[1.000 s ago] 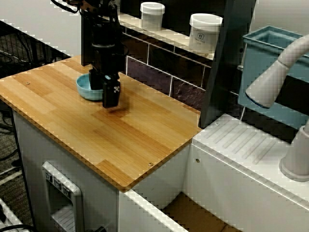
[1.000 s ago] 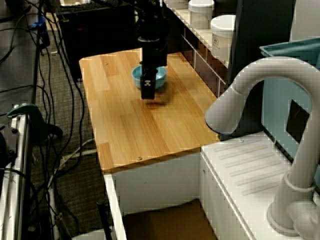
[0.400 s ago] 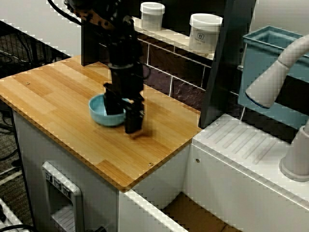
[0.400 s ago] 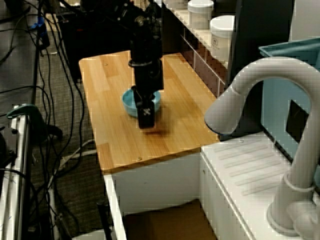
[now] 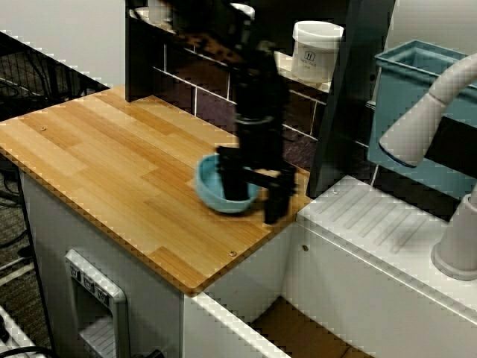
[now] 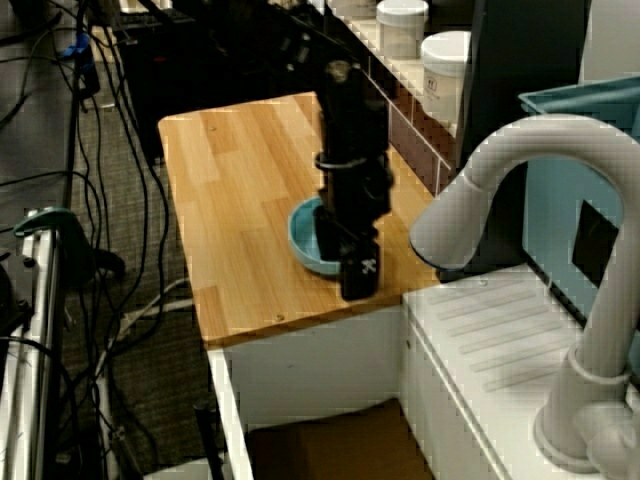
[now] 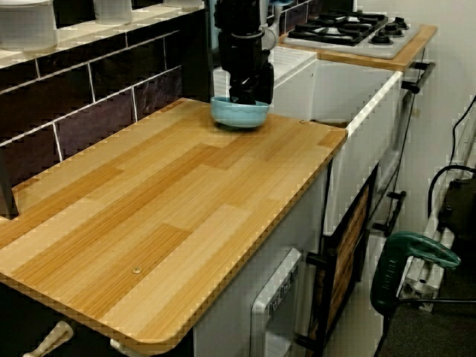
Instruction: Push into sink
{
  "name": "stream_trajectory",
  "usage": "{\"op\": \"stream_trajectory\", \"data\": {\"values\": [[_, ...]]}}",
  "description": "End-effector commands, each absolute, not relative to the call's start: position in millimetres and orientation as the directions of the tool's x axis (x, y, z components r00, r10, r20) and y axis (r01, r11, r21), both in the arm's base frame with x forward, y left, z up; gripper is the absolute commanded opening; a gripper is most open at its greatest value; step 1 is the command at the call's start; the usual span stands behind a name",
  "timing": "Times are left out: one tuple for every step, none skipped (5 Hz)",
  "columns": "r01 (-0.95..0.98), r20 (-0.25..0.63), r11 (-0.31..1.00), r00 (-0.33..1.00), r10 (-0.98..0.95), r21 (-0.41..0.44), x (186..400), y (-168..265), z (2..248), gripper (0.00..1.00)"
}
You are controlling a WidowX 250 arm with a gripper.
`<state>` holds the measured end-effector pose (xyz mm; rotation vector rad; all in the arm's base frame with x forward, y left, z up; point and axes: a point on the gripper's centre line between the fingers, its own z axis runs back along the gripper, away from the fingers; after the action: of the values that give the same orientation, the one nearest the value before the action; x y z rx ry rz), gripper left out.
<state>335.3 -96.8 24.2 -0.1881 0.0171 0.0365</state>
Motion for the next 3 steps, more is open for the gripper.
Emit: {"op": "stream_trajectory", "data": {"values": [[0.049,-0.062,0.985,0.996,-0.060,-0.163,334.9,-155.5,23.7,1.00],[0.092,-0.072,0.980,0.992,-0.106,-0.178,317.3,-167.9,29.0,1.00],[0.136,-0.081,0.971,0.985,-0.154,-0.196,297.1,-177.2,40.0,1.00]]}}
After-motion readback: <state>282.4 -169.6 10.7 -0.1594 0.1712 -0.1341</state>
